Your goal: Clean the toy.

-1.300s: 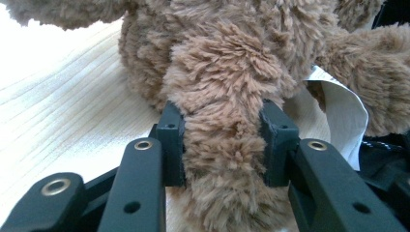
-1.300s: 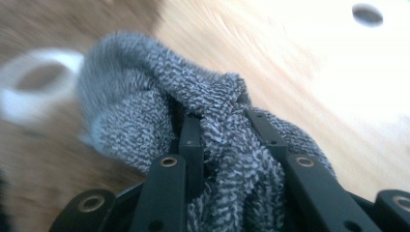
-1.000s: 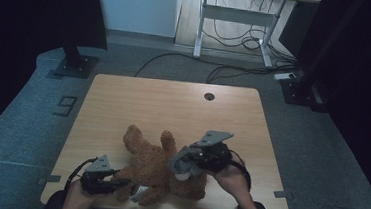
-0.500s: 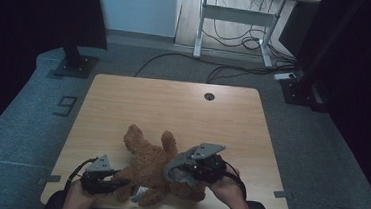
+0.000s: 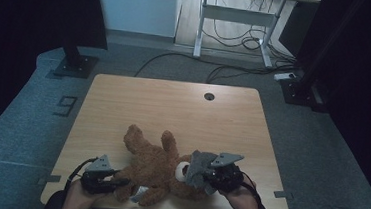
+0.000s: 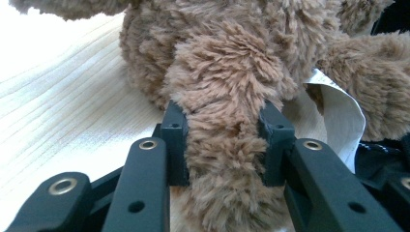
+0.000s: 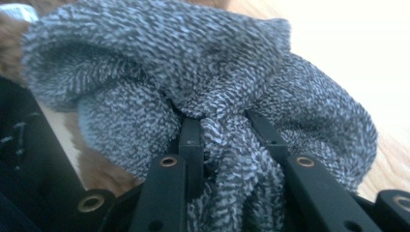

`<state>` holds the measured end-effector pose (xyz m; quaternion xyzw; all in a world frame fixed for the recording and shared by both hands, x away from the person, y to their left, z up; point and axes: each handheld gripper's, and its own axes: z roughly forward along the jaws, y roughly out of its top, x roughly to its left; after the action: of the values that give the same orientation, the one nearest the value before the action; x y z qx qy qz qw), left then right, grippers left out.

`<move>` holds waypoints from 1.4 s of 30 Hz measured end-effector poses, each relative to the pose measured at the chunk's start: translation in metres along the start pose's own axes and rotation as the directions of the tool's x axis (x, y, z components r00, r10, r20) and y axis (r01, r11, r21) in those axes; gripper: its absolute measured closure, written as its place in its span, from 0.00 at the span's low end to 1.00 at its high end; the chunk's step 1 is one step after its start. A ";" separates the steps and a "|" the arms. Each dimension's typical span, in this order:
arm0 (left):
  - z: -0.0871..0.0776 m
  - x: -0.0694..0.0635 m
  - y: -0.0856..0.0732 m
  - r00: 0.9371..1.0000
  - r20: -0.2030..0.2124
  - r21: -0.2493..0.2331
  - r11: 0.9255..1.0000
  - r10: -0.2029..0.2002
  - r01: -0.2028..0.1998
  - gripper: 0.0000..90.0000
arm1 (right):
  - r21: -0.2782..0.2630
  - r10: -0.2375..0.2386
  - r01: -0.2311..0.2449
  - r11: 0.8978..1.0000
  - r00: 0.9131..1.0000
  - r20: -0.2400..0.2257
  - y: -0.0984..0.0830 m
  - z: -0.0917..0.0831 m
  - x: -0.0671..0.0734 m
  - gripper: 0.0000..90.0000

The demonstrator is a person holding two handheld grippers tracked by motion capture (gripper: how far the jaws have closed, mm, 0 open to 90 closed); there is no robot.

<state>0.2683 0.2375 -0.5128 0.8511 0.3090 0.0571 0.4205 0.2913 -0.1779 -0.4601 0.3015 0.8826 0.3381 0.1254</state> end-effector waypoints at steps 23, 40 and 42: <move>0.007 -0.007 0.004 1.000 0.016 0.011 1.000 0.019 -0.020 0.70 | -0.086 -0.042 0.046 0.995 0.998 0.044 0.049 -0.007 -0.008 0.79; 0.005 -0.003 0.002 1.000 0.027 0.007 1.000 0.007 -0.007 0.71 | -0.032 -0.090 0.088 0.996 0.993 -0.078 0.031 0.015 0.020 0.78; 0.005 -0.003 0.002 1.000 0.029 0.006 1.000 0.007 -0.007 0.71 | -0.021 -0.068 0.067 0.998 0.995 -0.071 0.022 0.014 0.015 0.78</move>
<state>0.2686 0.2317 -0.5140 0.8543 0.3002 0.0453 0.4220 0.2952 -0.1485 -0.4561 0.2579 0.8931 0.3525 0.1079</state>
